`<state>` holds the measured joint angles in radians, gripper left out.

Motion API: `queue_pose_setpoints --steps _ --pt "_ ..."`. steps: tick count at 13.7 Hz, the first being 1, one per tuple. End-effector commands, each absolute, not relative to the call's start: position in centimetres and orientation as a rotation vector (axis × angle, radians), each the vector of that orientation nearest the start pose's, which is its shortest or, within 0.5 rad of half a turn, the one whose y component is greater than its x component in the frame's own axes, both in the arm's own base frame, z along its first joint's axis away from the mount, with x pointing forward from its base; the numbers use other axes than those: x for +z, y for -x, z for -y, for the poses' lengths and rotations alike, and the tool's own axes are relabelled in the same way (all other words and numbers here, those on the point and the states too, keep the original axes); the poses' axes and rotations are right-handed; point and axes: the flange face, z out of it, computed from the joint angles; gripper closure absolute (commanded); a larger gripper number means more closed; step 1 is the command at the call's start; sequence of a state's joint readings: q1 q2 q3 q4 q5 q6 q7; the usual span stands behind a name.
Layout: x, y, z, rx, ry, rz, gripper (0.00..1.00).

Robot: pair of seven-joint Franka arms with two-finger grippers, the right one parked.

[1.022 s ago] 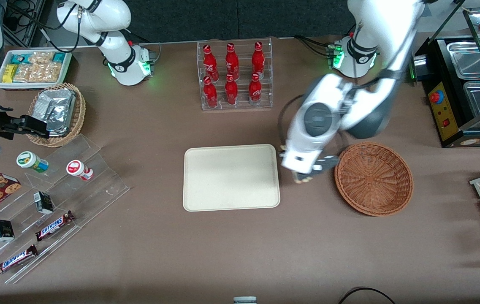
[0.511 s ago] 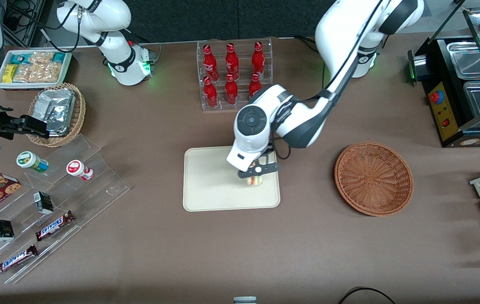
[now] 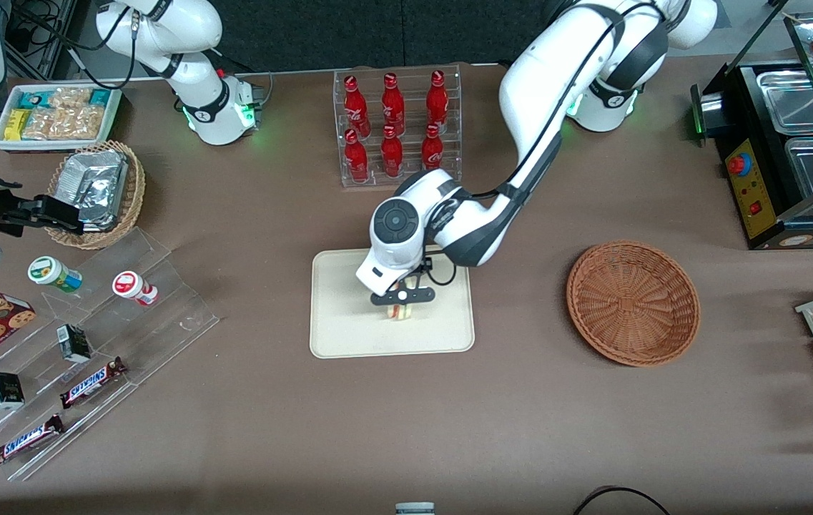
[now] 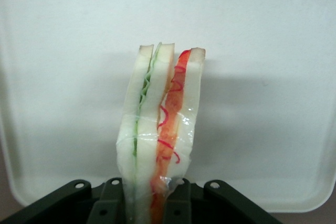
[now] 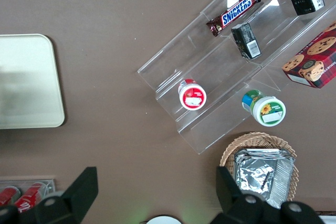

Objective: Place sandwich from basket to tray
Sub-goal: 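Lower the sandwich onto the tray and open the left gripper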

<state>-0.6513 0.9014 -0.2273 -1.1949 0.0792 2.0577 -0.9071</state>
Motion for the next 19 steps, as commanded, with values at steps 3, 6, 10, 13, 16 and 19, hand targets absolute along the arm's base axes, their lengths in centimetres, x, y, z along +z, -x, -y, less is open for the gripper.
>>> queue_pose_setpoints --steps 3,6,10,13,16,19 --pt "22.0 -53.8 55.5 0.081 3.219 0.112 0.89" --pt "21.9 -54.2 55.4 0.070 3.225 0.125 0.76" --pt "22.8 -54.1 55.5 0.046 3.213 0.114 0.00" --pt "27.2 -54.5 54.4 0.059 3.175 0.119 0.00" --pt "32.8 -56.6 48.5 0.146 3.098 0.221 0.00" --pt "34.8 -56.4 42.1 0.185 3.040 0.286 0.00"
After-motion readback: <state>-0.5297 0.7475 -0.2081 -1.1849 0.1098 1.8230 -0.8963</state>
